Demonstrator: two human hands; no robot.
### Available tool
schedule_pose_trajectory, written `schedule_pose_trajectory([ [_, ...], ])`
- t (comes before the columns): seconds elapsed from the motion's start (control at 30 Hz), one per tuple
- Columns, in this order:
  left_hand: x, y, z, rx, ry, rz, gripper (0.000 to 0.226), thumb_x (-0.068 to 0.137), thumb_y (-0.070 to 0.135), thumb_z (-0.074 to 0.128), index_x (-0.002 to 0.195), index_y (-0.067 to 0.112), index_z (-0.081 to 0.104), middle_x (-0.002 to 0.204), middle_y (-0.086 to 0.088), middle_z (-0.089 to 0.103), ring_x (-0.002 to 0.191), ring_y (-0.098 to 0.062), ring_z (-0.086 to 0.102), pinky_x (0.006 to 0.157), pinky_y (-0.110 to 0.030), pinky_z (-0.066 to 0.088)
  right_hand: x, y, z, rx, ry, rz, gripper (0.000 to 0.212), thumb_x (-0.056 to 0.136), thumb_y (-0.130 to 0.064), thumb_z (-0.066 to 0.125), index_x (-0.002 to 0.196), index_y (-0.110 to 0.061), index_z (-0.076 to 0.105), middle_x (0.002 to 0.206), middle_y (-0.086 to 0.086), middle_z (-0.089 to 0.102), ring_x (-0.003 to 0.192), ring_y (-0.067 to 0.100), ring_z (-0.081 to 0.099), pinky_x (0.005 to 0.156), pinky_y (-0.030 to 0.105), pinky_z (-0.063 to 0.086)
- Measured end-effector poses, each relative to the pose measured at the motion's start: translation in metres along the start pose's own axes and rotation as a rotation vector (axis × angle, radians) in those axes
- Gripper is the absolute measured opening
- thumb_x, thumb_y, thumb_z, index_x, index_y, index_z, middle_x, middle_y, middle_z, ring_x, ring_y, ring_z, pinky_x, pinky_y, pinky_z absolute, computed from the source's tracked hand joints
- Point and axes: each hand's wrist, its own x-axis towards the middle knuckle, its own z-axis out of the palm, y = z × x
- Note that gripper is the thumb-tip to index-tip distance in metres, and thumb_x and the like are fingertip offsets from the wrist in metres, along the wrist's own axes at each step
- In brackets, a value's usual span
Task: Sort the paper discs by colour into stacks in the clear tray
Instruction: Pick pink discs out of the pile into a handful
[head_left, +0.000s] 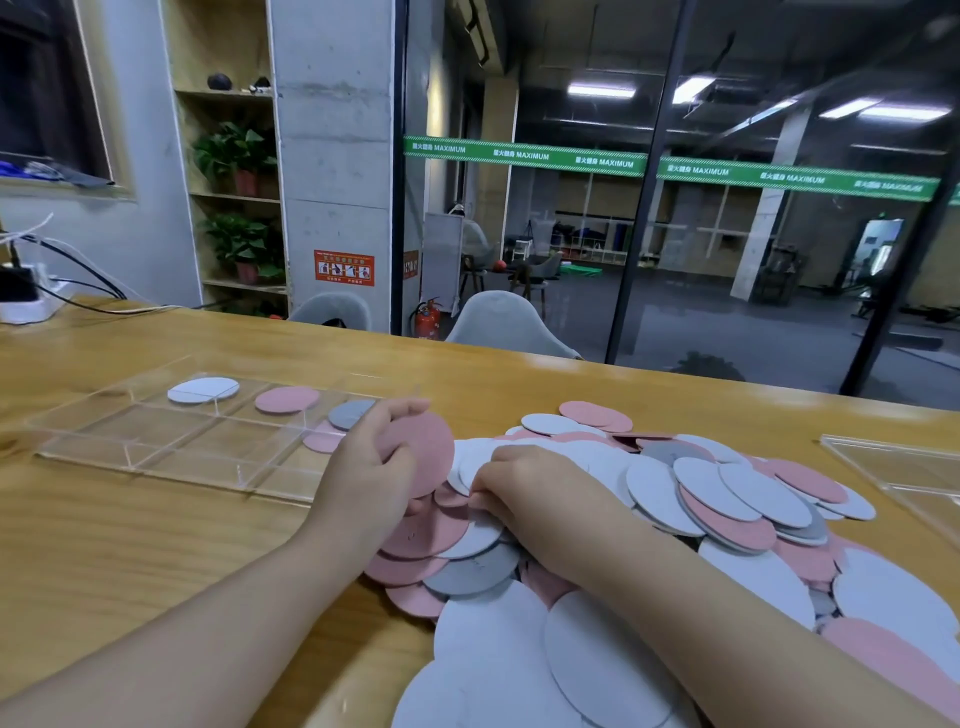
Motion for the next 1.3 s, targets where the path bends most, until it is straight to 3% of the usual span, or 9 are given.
schedule_pose_trajectory([
  [0.13, 0.000, -0.001, 0.000, -0.034, 0.008, 0.062, 0.035, 0.094, 0.007, 0.043, 0.097, 0.038, 0.060, 0.107, 0.025, 0.055, 0.074, 0.010, 0.058, 0.063, -0.039, 0.059, -0.003, 0.004, 0.011, 0.044, 0.152, -0.008, 0.008, 0.090, -0.005, 0.050, 0.089, -0.010, 0.056, 0.091, 0.005, 0.051, 0.089, 0.023, 0.048, 0.072, 0.033, 0.041],
  [0.23, 0.002, -0.004, -0.001, -0.036, 0.026, 0.125, 0.022, 0.095, 0.024, 0.046, 0.099, 0.041, 0.061, 0.102, 0.028, 0.060, 0.103, -0.002, 0.058, 0.079, -0.046, 0.056, -0.005, 0.005, 0.012, 0.118, 0.394, 0.028, 0.005, 0.083, -0.008, 0.054, 0.079, -0.010, 0.056, 0.082, 0.003, 0.050, 0.075, 0.019, 0.043, 0.058, 0.037, 0.046],
  [0.33, 0.000, -0.001, -0.002, -0.049, 0.031, 0.182, 0.019, 0.088, 0.047, 0.047, 0.100, 0.042, 0.061, 0.097, 0.030, 0.060, 0.097, -0.012, 0.061, 0.077, -0.048, 0.056, -0.004, -0.002, 0.005, 0.292, 0.454, 0.109, 0.011, 0.090, -0.008, 0.048, 0.087, -0.008, 0.058, 0.086, 0.002, 0.044, 0.073, 0.020, 0.046, 0.063, 0.036, 0.044],
  [0.43, -0.003, 0.001, -0.003, -0.053, -0.024, 0.250, 0.022, 0.079, 0.059, 0.059, 0.097, 0.048, 0.061, 0.097, 0.022, 0.063, 0.093, -0.011, 0.063, 0.072, -0.041, 0.056, -0.004, -0.007, 0.001, 0.448, 0.427, 0.159, 0.016, 0.097, -0.011, 0.045, 0.090, -0.010, 0.059, 0.087, -0.002, 0.044, 0.076, 0.011, 0.041, 0.069, 0.020, 0.035],
  [0.63, -0.005, 0.001, 0.001, 0.054, -0.040, 0.340, 0.028, 0.086, 0.019, 0.065, 0.098, 0.044, 0.062, 0.104, 0.028, 0.060, 0.101, 0.003, 0.057, 0.081, -0.043, 0.054, -0.004, -0.009, 0.003, 0.627, 0.402, 0.248, 0.008, 0.095, -0.017, 0.052, 0.094, -0.021, 0.058, 0.086, -0.010, 0.060, 0.082, 0.004, 0.054, 0.074, 0.018, 0.043],
  [0.83, 0.008, -0.008, -0.009, 0.037, 0.092, 0.290, 0.047, 0.089, 0.008, 0.056, 0.096, 0.054, 0.060, 0.107, 0.024, 0.059, 0.105, -0.001, 0.055, 0.074, -0.046, 0.057, -0.008, -0.016, 0.008, 0.595, 0.292, 0.267, 0.013, 0.091, -0.030, 0.058, 0.098, -0.023, 0.050, 0.081, -0.016, 0.054, 0.073, 0.002, 0.050, 0.069, 0.016, 0.040],
  [0.97, 0.013, -0.011, -0.010, 0.048, 0.105, 0.278, 0.045, 0.089, 0.004, 0.052, 0.100, 0.047, 0.062, 0.107, 0.028, 0.057, 0.102, 0.005, 0.054, 0.083, -0.051, 0.053, -0.007, -0.022, 0.005, 0.537, 0.210, 0.217, 0.028, 0.088, -0.037, 0.061, 0.109, -0.020, 0.054, 0.096, -0.014, 0.054, 0.089, 0.003, 0.047, 0.075, 0.015, 0.037],
  [1.17, 0.009, -0.004, -0.008, -0.051, 0.053, 0.208, 0.048, 0.092, 0.000, 0.043, 0.098, 0.044, 0.061, 0.115, 0.017, 0.055, 0.104, -0.004, 0.053, 0.049, -0.021, 0.050, -0.005, -0.029, 0.007, 0.419, 0.014, 0.247, 0.062, 0.073, -0.061, 0.064, 0.123, -0.029, 0.047, 0.116, -0.002, 0.053, 0.114, 0.013, 0.039, 0.092, 0.033, 0.042],
  [1.3, 0.010, -0.002, -0.009, 0.006, 0.008, 0.164, 0.050, 0.092, 0.001, 0.039, 0.096, 0.047, 0.059, 0.107, 0.030, 0.048, 0.100, -0.016, 0.054, 0.054, -0.026, 0.051, -0.006, -0.032, 0.001, 0.397, -0.024, 0.228, 0.059, 0.072, -0.059, 0.066, 0.122, -0.032, 0.049, 0.104, -0.004, 0.050, 0.109, 0.015, 0.038, 0.089, 0.033, 0.041],
])
